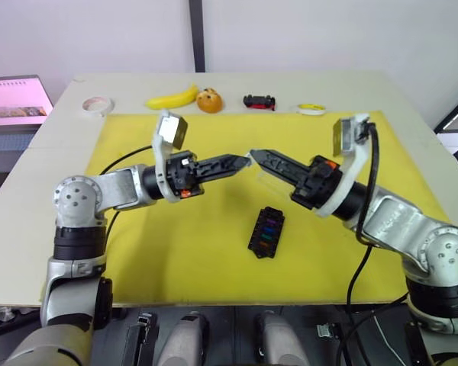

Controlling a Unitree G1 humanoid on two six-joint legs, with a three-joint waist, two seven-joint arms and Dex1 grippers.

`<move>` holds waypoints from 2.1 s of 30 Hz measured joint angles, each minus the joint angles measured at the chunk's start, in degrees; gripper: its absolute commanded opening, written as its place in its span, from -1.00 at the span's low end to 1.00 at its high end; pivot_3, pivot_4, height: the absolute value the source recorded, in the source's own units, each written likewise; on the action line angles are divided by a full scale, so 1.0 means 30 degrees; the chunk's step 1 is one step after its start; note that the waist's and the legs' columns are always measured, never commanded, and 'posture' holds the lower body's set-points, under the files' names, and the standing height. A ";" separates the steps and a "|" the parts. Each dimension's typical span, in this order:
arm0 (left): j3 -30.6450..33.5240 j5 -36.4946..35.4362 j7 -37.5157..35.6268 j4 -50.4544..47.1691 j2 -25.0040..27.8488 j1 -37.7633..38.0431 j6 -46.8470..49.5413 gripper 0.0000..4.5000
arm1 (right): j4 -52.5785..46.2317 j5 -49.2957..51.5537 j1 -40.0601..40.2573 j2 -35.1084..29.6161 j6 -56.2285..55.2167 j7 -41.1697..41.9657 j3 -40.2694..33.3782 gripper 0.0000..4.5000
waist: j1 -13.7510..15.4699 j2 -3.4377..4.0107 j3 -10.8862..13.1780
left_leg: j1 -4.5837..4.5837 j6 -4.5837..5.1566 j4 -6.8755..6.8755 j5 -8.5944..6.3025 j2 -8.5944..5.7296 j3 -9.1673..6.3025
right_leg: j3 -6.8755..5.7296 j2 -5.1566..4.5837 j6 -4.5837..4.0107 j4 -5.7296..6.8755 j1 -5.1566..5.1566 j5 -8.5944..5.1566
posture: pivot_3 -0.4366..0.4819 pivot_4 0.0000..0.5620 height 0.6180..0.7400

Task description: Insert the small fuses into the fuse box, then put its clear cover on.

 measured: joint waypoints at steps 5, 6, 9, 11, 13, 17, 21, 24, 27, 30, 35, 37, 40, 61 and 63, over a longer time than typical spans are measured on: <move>-0.0016 0.0021 -0.0038 0.0000 0.0000 0.0000 -0.0002 -1.00 | 0.0000 0.0032 0.0032 0.0001 -0.0012 0.0015 -0.0006 -0.92 | 0.0002 0.0000 0.0000 | 0.0000 0.0001 0.0000 0.0000 0.0000 0.0000 | 0.0000 0.0000 0.0000 0.0000 0.0000 0.0000 | -0.05 -0.47 1.00; -0.0034 0.0053 -0.0043 -0.0002 0.0000 0.0000 -0.0005 -1.00 | 0.0000 0.0033 0.0062 0.0001 -0.0013 0.0021 -0.0011 -0.92 | 0.0002 0.0000 0.0000 | 0.0000 0.0000 0.0000 0.0000 0.0001 0.0000 | 0.0000 0.0000 0.0000 0.0000 0.0001 0.0000 | -0.05 -0.47 1.00; -0.0092 0.0201 0.0060 0.0027 -0.0002 0.0008 -0.0070 -0.59 | -0.0021 0.0069 0.0208 0.0004 -0.0018 0.0063 -0.0009 -1.00 | 0.0002 0.0000 0.0000 | 0.0000 0.0001 0.0001 0.0000 0.0000 0.0000 | 0.0001 0.0000 0.0000 0.0000 0.0001 0.0000 | -0.05 -0.47 1.00; -0.0090 0.0207 0.0094 0.0081 0.0046 0.0065 -0.0102 -0.16 | -0.0117 0.0195 0.0208 0.0003 -0.0018 0.0181 -0.0011 -1.00 | -0.0005 -0.0001 0.0000 | 0.0000 0.0001 0.0001 0.0000 0.0001 0.0000 | 0.0001 0.0001 0.0000 0.0000 0.0001 0.0000 | -0.05 -0.47 1.00; -0.0084 0.0223 -0.0002 0.0105 0.0427 0.0089 -0.0052 0.26 | -0.0175 0.0200 0.0208 -0.0006 -0.0018 0.0192 -0.0015 -1.00 | -0.0038 0.0000 0.0000 | 0.0001 0.0001 0.0001 0.0000 0.0007 0.0000 | 0.0003 0.0010 0.0000 0.0001 -0.0001 0.0000 | -0.05 -0.47 1.00; 0.0030 0.0856 -0.1503 -0.0017 0.2327 0.0153 0.0461 0.98 | -0.0185 0.0202 0.0225 -0.0422 0.0029 0.0227 -0.0192 -1.00 | -0.0066 0.0003 0.0001 | 0.0001 0.0002 0.0001 -0.0001 0.0016 0.0003 | 0.0009 0.0031 -0.0001 0.0003 -0.0005 -0.0001 | -0.05 -0.47 1.00; -0.0960 0.4650 -0.6208 -0.1682 0.5371 0.0377 0.0070 0.98 | -0.0611 -0.1454 0.0366 -0.2927 0.1203 0.1931 -0.0876 -1.00 | 0.0007 0.0024 0.0019 | -0.0004 0.0012 0.0000 -0.0006 0.0006 0.0017 | 0.0012 0.0044 -0.0005 -0.0012 0.0002 -0.0004 | -0.05 -0.47 1.00; -0.3849 0.9883 -1.1097 -0.3918 0.7300 0.0482 -0.3420 0.98 | -0.2032 -0.4266 0.0701 -0.5246 0.2381 0.4588 -0.1265 -1.00 | 0.0089 0.0045 0.0026 | 0.0000 0.0016 -0.0003 -0.0009 0.0005 0.0025 | 0.0007 0.0045 -0.0007 -0.0041 0.0030 -0.0005 | -0.05 -0.47 1.00; -0.6482 1.4305 -1.4784 -0.4587 0.7497 0.0696 -0.7527 0.98 | -0.2718 -0.7498 0.1231 -0.6535 0.2728 0.7062 -0.1177 -1.00 | 0.0076 0.0046 0.0028 | 0.0001 0.0016 0.0000 -0.0009 0.0022 0.0034 | 0.0013 0.0041 -0.0010 -0.0061 0.0041 -0.0003 | -0.05 -0.47 1.00; -0.8479 1.8846 -1.7301 -0.3714 0.6997 0.0808 -1.2590 0.98 | -0.2899 -1.1533 0.1978 -0.7412 0.2394 0.9383 -0.0664 -1.00 | 0.0088 0.0048 0.0027 | -0.0002 0.0022 -0.0004 -0.0012 0.0034 0.0029 | 0.0010 0.0040 -0.0010 -0.0069 0.0039 -0.0004 | -0.05 -0.47 1.00; -0.9975 2.3043 -1.8841 -0.0834 0.4369 0.0411 -1.7565 0.98 | -0.2720 -1.8335 0.3245 -0.7838 0.0242 1.2347 0.1430 -1.00 | 0.0087 0.0041 0.0033 | -0.0050 0.0043 0.0031 -0.0024 0.0030 0.0029 | 0.0004 0.0031 -0.0002 -0.0077 0.0011 -0.0001 | -0.05 -0.47 1.00; -1.0067 2.3948 -1.9061 0.0063 0.3551 0.0001 -1.8571 0.98 | -0.2356 -2.0306 0.3476 -0.7757 -0.0667 1.3207 0.2041 -1.00 | 0.0083 0.0036 0.0036 | -0.0057 0.0047 0.0045 -0.0026 0.0029 0.0028 | -0.0003 0.0031 0.0000 -0.0076 0.0009 0.0001 | -0.05 -0.47 1.00; -1.0171 2.5390 -1.9415 0.1390 0.2793 -0.0399 -2.0234 0.98 | -0.1699 -2.2531 0.3556 -0.7277 -0.1813 1.4122 0.2493 -1.00 | 0.0016 0.0039 0.0035 | -0.0041 0.0049 0.0043 -0.0027 0.0033 0.0029 | -0.0002 0.0032 0.0002 -0.0061 0.0011 0.0001 | -0.05 -0.47 1.00; -1.0321 2.7641 -1.9277 0.3867 0.0165 -0.0747 -2.1236 0.98 | 0.0668 -2.7903 0.3229 -0.4399 -0.3470 1.7495 0.3377 -1.00 | 0.0059 0.0038 0.0035 | -0.0041 0.0042 0.0063 -0.0023 0.0029 0.0005 | -0.0020 0.0038 0.0006 -0.0032 0.0014 0.0003 | -0.05 -0.47 1.00; -1.0258 2.7729 -1.9275 0.3959 0.0078 -0.0747 -2.1236 0.98 | 0.0668 -2.7938 0.3229 -0.4149 -0.3311 1.7573 0.3377 -1.00 | 0.0058 0.0039 0.0035 | -0.0041 0.0042 0.0064 -0.0023 0.0028 0.0006 | -0.0020 0.0038 0.0007 -0.0029 0.0013 0.0003 | -0.05 -0.47 1.00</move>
